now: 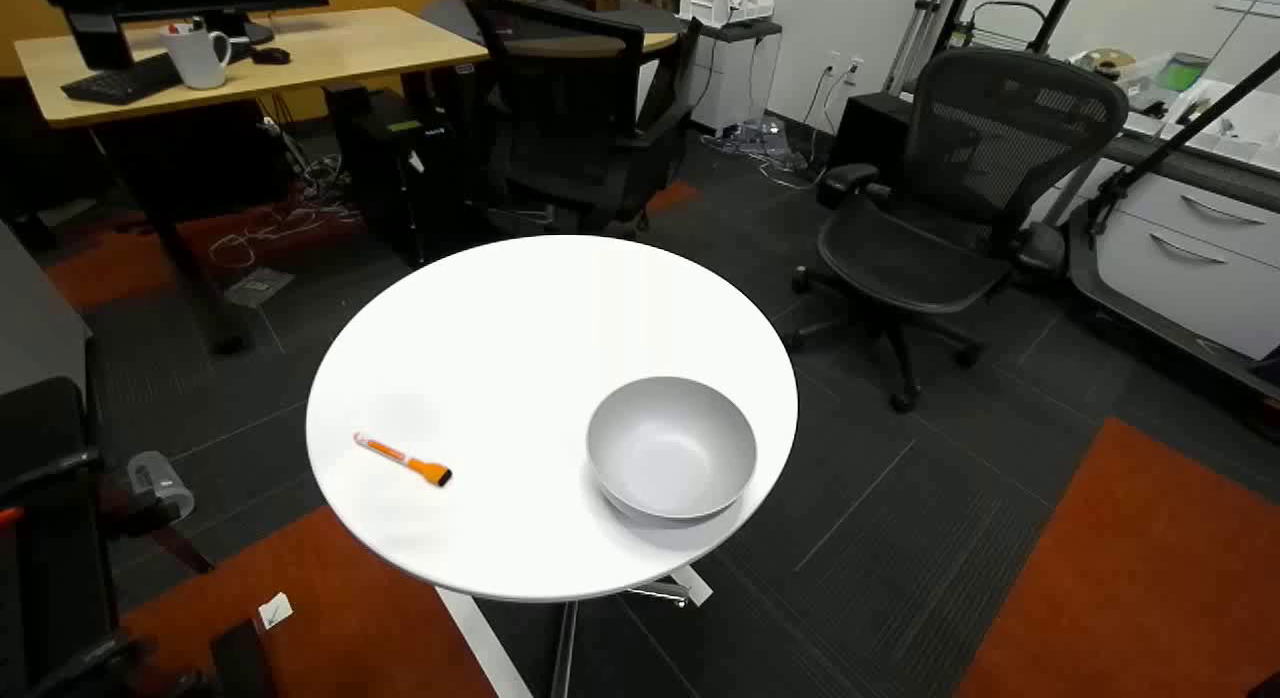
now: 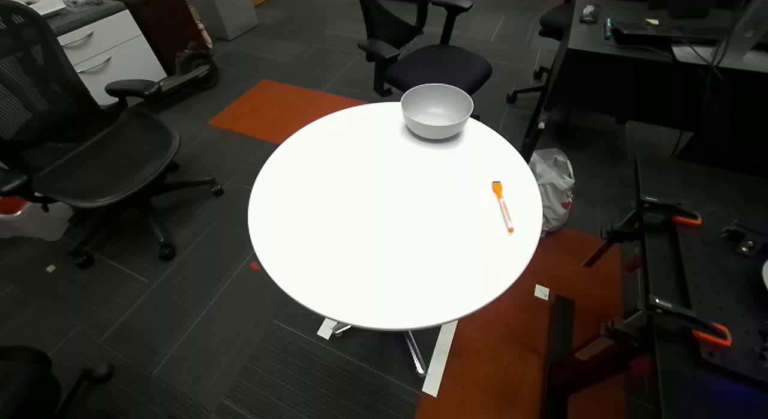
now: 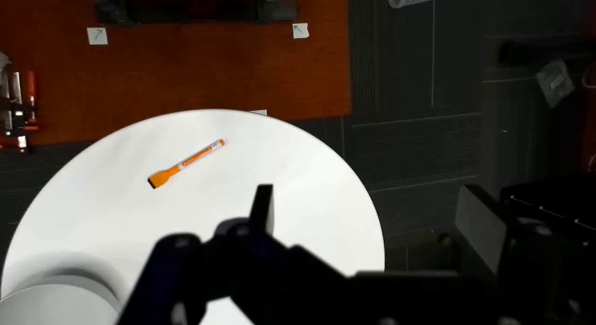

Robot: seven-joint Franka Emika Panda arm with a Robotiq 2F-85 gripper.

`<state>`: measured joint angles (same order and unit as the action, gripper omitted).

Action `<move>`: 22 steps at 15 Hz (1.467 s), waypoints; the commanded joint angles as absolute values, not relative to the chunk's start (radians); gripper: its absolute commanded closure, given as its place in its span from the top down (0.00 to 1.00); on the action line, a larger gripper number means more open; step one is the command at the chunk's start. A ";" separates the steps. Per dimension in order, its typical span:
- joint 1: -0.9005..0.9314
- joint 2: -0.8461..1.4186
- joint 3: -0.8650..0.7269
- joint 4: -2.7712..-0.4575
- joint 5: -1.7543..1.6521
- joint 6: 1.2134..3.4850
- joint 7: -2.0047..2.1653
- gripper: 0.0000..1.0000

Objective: Put the marker in the bowl

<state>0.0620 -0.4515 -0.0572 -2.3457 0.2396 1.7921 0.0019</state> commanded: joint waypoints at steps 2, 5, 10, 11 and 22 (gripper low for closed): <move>0.043 -0.451 -0.041 -2.343 0.246 1.788 -0.004 1.00; 0.043 -0.451 -0.041 -2.343 0.246 1.788 -0.004 1.00; 0.017 -0.417 -0.032 -2.357 0.251 1.864 0.066 1.00; 0.010 -0.405 -0.030 -2.365 0.259 1.896 0.095 1.00; -0.045 -0.159 -0.006 -2.510 0.266 2.329 0.556 1.00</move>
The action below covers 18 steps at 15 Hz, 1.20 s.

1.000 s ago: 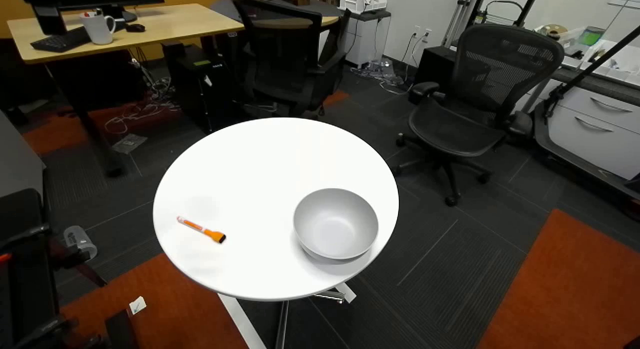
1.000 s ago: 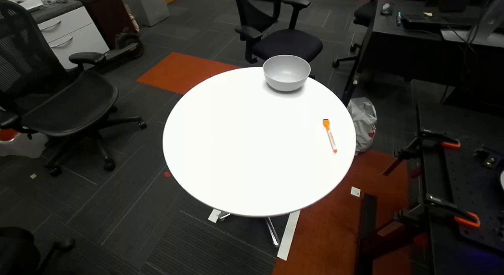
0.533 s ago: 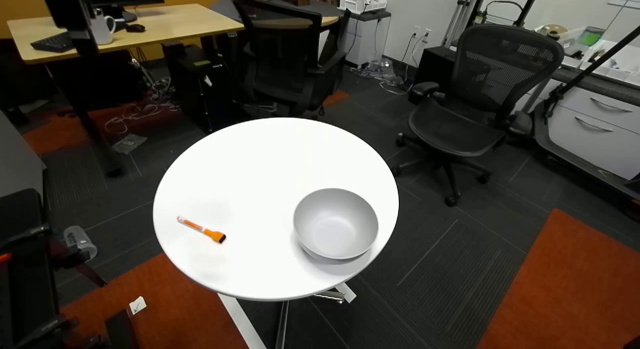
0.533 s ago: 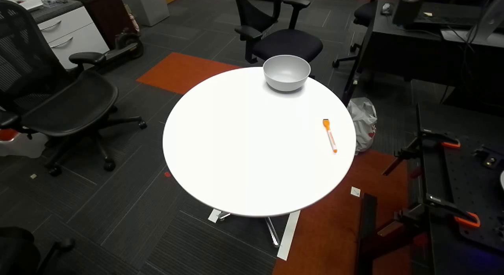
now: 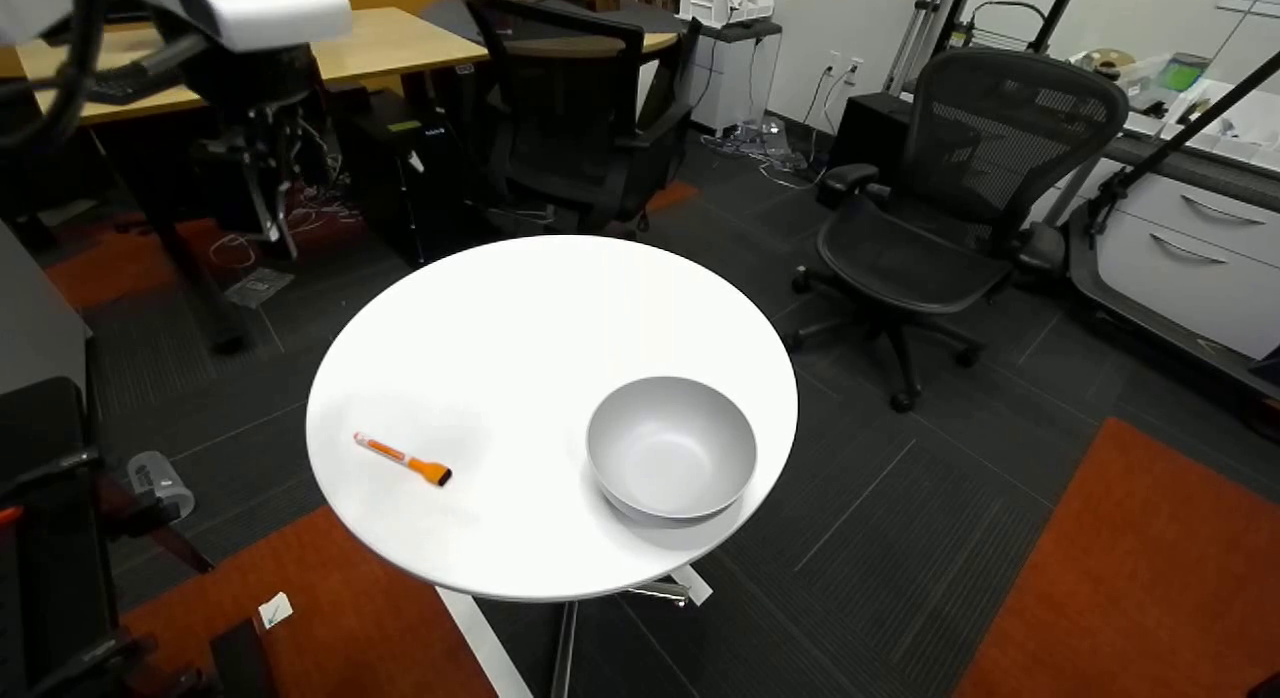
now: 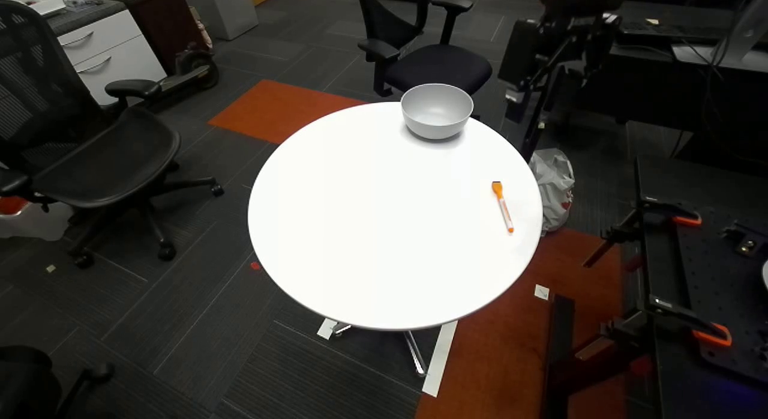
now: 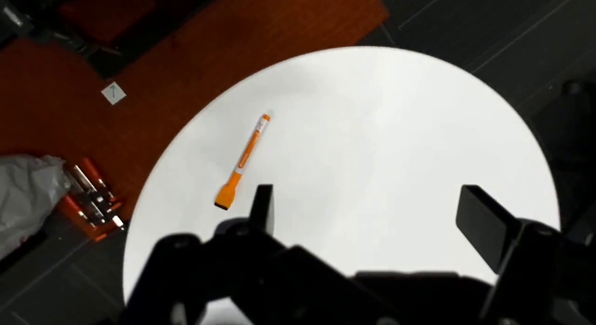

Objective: Put the marker in the bowl

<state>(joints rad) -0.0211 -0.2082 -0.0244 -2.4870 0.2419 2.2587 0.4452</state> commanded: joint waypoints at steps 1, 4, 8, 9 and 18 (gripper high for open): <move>-0.048 -0.135 -0.007 -2.517 0.266 2.355 0.600 1.00; -0.048 -0.076 -0.019 -2.539 0.297 2.438 0.710 1.00; -0.040 0.001 -0.022 -2.566 0.361 2.580 0.822 1.00; -0.038 0.021 -0.023 -2.570 0.372 2.611 0.843 1.00; -0.006 0.169 -0.061 -2.570 0.253 2.722 1.148 1.00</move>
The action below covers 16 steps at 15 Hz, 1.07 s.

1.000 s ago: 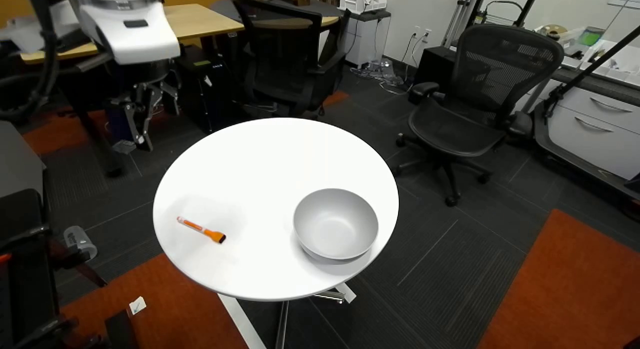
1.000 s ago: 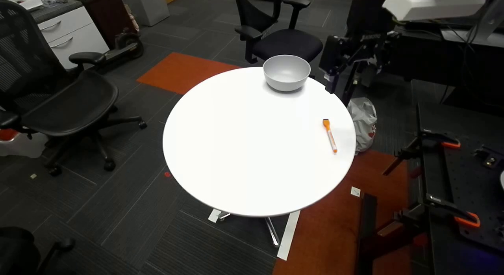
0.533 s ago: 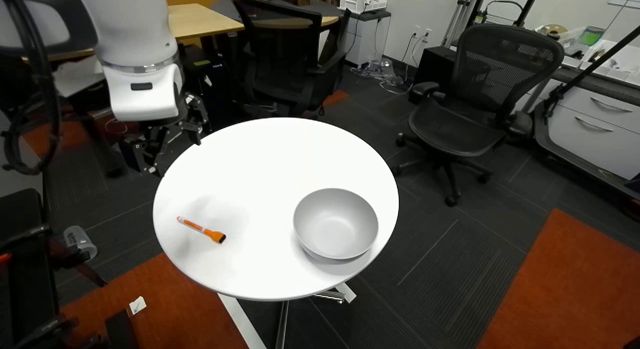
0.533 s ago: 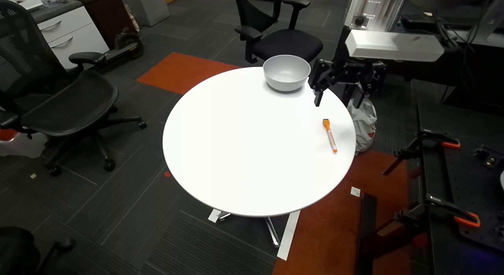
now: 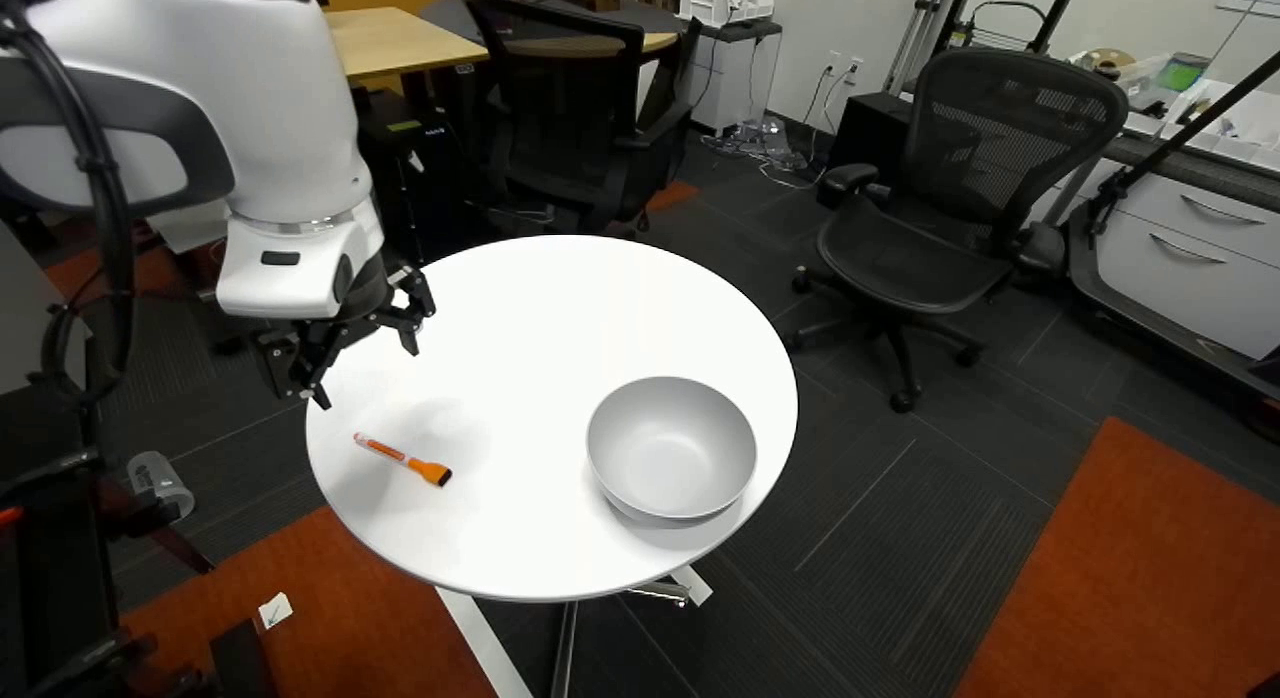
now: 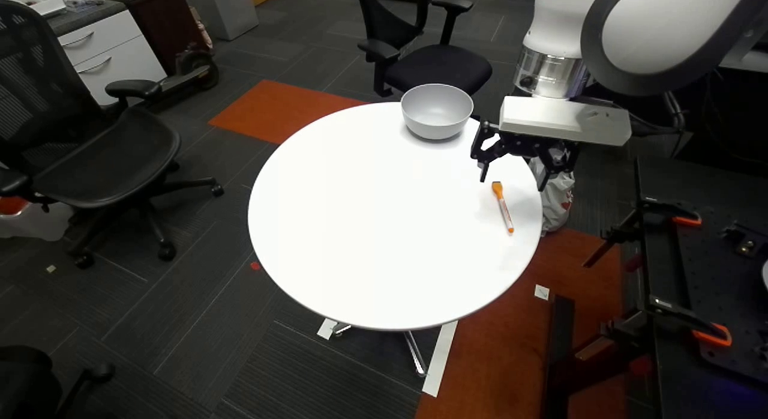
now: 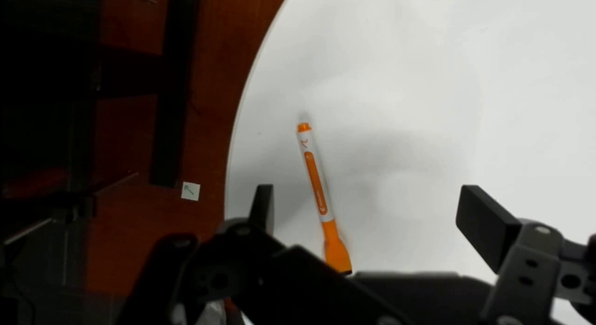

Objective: Put the marker in the bowl

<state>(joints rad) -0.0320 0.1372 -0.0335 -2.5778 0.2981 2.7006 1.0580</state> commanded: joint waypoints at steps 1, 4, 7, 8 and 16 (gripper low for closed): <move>-0.003 0.179 -0.069 -2.566 0.237 2.715 1.170 1.00; 0.007 0.212 -0.096 -2.544 0.182 2.701 1.230 1.00; 0.008 0.249 -0.110 -2.513 0.158 2.693 1.246 1.00; 0.009 0.265 -0.111 -2.501 0.156 2.693 1.241 1.00; 0.016 0.393 -0.111 -2.406 0.186 2.690 1.213 1.00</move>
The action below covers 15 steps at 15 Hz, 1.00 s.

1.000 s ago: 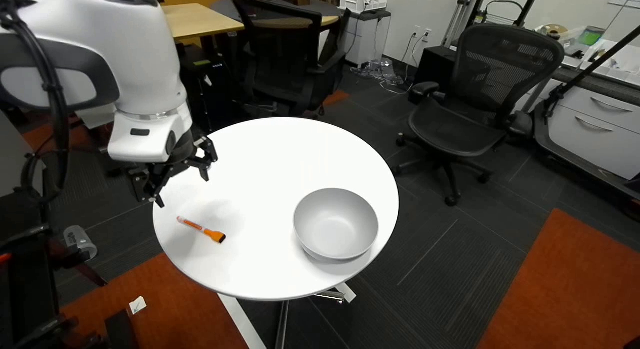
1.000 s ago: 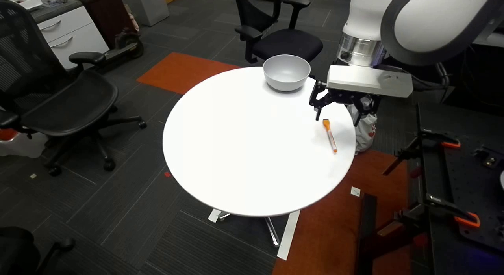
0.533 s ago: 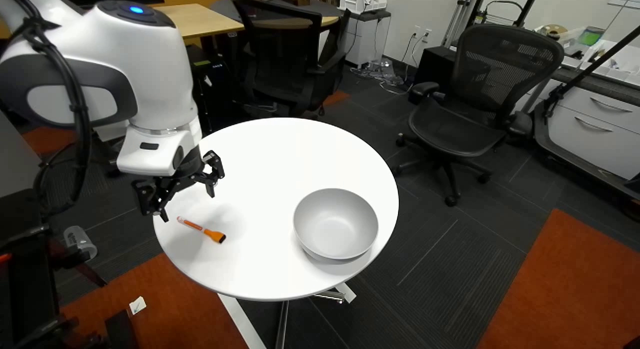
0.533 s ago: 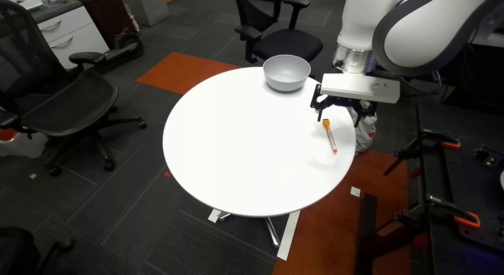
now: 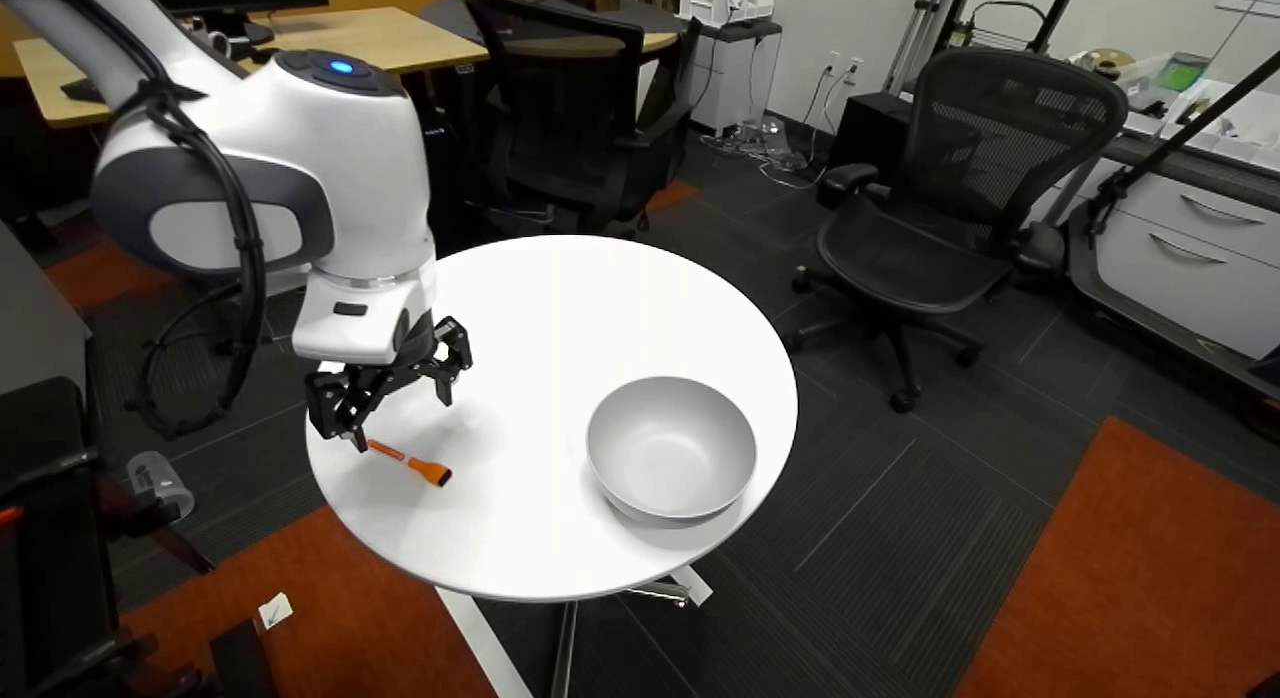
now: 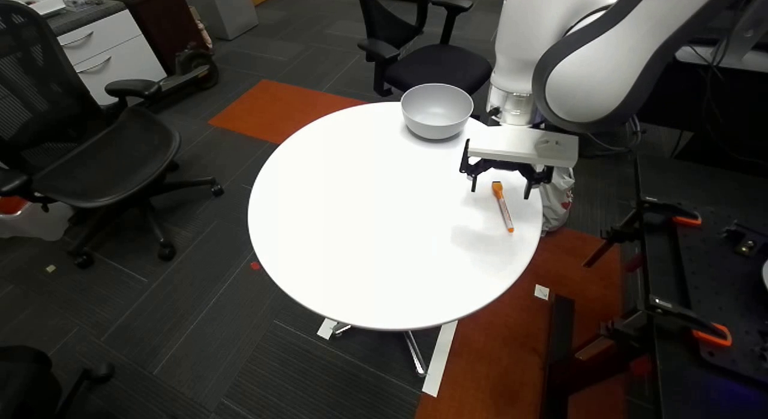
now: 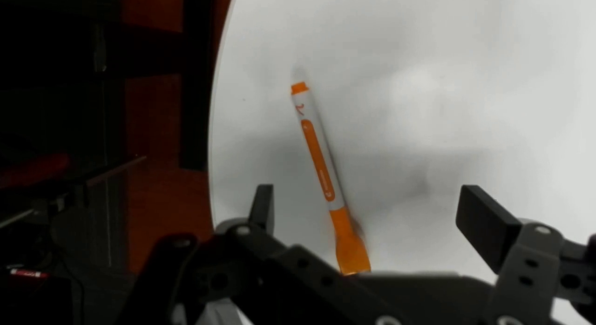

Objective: Put the marker in the bowl

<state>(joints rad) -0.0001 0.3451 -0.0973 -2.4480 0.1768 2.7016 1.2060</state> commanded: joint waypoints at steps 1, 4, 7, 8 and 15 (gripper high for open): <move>0.016 0.405 -0.110 -2.399 0.191 2.688 1.211 1.00; 0.011 0.438 -0.106 -2.384 0.208 2.688 1.204 1.00; 0.011 0.462 -0.107 -2.373 0.212 2.691 1.198 0.74; 0.013 0.467 -0.110 -2.370 0.209 2.690 1.200 0.71; 0.017 0.471 -0.120 -2.347 0.203 2.680 1.206 0.22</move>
<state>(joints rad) 0.0001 0.4599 -0.1009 -2.3643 0.1899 2.7015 1.2059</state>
